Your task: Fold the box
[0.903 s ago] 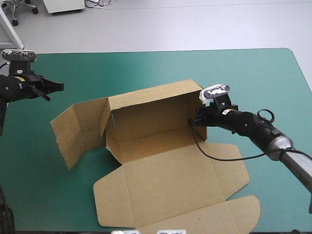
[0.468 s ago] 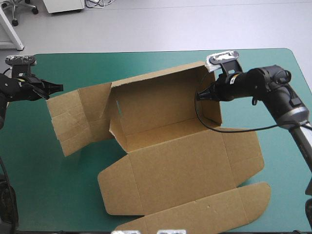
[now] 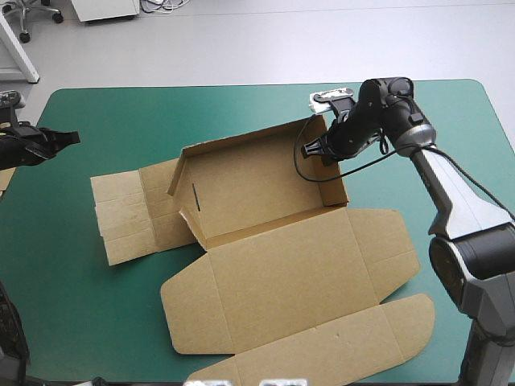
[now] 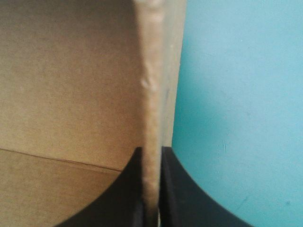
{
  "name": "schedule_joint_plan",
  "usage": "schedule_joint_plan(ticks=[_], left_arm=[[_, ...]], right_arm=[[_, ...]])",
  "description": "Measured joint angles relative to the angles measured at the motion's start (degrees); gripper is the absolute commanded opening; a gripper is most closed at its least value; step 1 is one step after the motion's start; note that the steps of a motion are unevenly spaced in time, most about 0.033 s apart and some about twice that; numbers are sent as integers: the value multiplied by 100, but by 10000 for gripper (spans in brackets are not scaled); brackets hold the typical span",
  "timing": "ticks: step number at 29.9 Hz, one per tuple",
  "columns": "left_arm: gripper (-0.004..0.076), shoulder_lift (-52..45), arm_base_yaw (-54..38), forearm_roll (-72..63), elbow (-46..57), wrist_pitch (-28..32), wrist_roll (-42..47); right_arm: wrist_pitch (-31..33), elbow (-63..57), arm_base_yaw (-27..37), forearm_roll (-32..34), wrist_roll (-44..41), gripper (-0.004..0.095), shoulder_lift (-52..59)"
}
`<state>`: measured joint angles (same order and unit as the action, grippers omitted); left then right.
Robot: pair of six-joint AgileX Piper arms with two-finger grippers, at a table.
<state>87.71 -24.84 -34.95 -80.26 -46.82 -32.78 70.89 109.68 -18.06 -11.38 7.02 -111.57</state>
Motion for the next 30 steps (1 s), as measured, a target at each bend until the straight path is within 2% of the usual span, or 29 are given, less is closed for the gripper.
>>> schedule_joint_plan(ticks=[15, 22, 24, 26, 30], left_arm=[[-4, 38, 127, -122, 0, -162, -221], [-4, 38, 227, -148, 0, -144, -330], [-4, 38, 227, -148, 0, -137, -336], [-4, 38, 227, -148, 0, -132, -349], [-4, 38, 227, -148, 0, -126, -349]], right_arm=[[-465, 157, 23, -235, 13, 0, -885], [-547, 161, 67, -467, 587, 15, -877], [-524, 204, 61, -524, 754, 53, -860], [-452, 338, 61, -534, 866, 142, -860], [-264, 637, 61, -494, 925, 419, -835]])
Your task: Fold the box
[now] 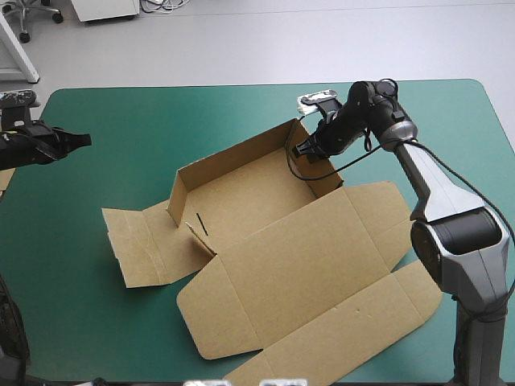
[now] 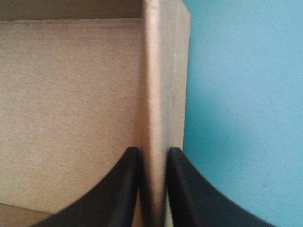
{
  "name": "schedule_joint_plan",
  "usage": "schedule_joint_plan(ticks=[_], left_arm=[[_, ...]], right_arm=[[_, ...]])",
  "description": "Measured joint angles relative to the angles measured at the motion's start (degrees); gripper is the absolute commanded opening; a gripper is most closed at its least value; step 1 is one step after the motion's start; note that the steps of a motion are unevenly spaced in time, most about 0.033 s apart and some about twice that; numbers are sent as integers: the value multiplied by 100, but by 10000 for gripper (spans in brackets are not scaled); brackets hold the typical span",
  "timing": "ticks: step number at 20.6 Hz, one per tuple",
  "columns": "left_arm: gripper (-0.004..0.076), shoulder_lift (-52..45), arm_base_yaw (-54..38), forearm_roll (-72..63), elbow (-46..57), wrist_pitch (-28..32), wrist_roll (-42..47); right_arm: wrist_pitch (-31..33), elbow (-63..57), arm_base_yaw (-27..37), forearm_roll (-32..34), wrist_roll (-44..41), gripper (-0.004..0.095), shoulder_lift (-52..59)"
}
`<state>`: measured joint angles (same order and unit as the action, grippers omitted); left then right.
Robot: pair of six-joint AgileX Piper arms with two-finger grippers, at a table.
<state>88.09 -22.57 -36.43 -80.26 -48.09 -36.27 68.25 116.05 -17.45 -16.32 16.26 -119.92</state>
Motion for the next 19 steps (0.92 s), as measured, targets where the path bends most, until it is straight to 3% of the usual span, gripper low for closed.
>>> schedule_joint_plan(ticks=[1, 3, 14, 19], left_arm=[[-4, 0, 0, -4, 0, 0, 0], [-4, 0, 0, -30, 0, 6, 0], [-4, 2, 0, -106, 0, -2, 0], [-4, 2, 0, -106, 0, -3, 0]], right_arm=[[33, 51, 0, 0, 6, 537, 0], [185, 165, 0, 0, 12, 625, 0], [295, 318, 0, 88, -113, 627, 576], [301, -195, 0, 69, -153, 625, 912]])
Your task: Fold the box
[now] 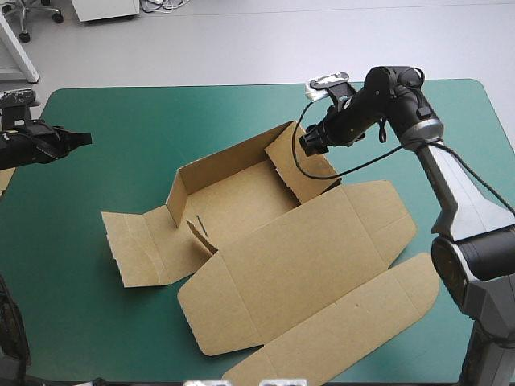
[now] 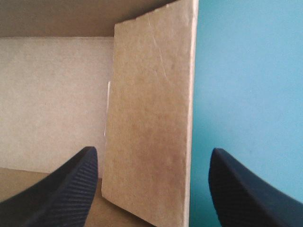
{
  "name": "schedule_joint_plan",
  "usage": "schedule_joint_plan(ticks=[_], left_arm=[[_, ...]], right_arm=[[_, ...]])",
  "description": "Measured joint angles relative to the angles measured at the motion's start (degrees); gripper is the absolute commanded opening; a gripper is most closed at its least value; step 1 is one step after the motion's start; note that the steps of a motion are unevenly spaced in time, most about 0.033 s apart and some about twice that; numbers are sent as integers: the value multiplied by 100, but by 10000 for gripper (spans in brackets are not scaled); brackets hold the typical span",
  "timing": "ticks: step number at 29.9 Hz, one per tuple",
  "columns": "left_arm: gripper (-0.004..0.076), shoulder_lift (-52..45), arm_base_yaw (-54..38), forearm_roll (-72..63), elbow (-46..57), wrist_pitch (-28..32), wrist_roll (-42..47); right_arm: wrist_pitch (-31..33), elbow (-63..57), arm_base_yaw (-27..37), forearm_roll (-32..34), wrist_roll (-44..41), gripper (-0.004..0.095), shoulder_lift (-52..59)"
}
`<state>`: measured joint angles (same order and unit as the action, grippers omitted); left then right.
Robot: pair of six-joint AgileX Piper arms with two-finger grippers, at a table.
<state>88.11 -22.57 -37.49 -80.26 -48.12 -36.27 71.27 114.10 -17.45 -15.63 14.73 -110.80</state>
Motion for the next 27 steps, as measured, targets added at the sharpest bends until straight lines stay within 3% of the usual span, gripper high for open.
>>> schedule_joint_plan(ticks=[18, 27], left_arm=[[-4, 0, 0, 29, 0, 11, -106], [-4, 0, 0, 29, 0, 11, -112]], right_arm=[[-7, -562, -29, 235, 120, 612, -155], [-46, -562, -455, 576, 405, 568, -306]])
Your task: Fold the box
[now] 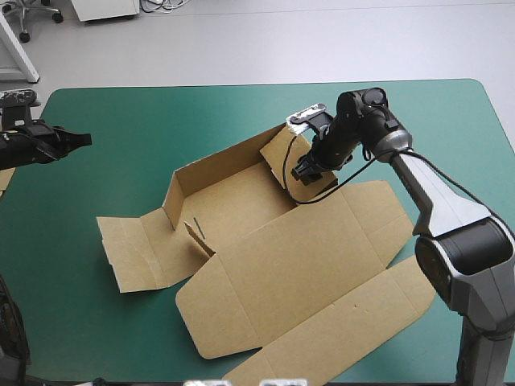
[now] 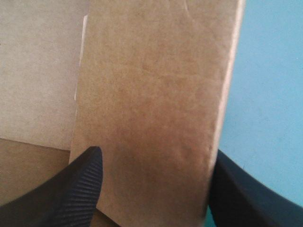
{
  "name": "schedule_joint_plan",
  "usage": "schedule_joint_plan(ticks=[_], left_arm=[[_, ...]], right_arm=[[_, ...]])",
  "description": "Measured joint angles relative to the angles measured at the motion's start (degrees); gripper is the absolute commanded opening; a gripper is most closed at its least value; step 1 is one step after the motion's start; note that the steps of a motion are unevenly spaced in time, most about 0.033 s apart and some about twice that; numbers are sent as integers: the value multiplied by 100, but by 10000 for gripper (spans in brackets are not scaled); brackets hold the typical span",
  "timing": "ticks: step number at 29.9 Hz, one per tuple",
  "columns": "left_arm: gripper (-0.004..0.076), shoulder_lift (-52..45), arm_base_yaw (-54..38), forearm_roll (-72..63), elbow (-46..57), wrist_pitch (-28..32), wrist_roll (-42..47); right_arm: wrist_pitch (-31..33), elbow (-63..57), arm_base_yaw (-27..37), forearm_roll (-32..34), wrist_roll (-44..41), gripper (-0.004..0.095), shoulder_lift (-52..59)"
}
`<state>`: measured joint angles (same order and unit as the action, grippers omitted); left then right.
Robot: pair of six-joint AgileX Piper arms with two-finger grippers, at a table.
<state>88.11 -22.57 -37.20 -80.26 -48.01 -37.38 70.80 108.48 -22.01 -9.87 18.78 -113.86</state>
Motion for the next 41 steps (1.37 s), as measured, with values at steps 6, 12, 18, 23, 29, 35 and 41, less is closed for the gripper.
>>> schedule_joint_plan(ticks=[6, 12, 18, 23, 29, 35, 41], left_arm=[[-4, 0, 0, 0, 0, -23, 0], [-4, 0, 0, 0, 0, -49, 0], [-4, 0, 0, 0, 0, -56, 0], [-4, 0, 0, 0, 0, -56, 0], [-4, 0, 0, 5, 0, -61, 0], [-4, 0, 0, 11, 0, -72, 0], [-4, 0, 0, 17, 0, -84, 0]], right_arm=[[0, 0, -12, 62, 5, 569, -139], [0, 0, -18, 100, -36, 565, -369], [0, 0, -18, 159, -80, 205, -445], [-38, 0, -18, 348, -166, -12, -445], [-12, 77, -19, 455, -452, -13, -445], [-154, 514, 8, 667, -720, -13, -258], [-678, 766, 534, 558, -1122, -13, 262]])
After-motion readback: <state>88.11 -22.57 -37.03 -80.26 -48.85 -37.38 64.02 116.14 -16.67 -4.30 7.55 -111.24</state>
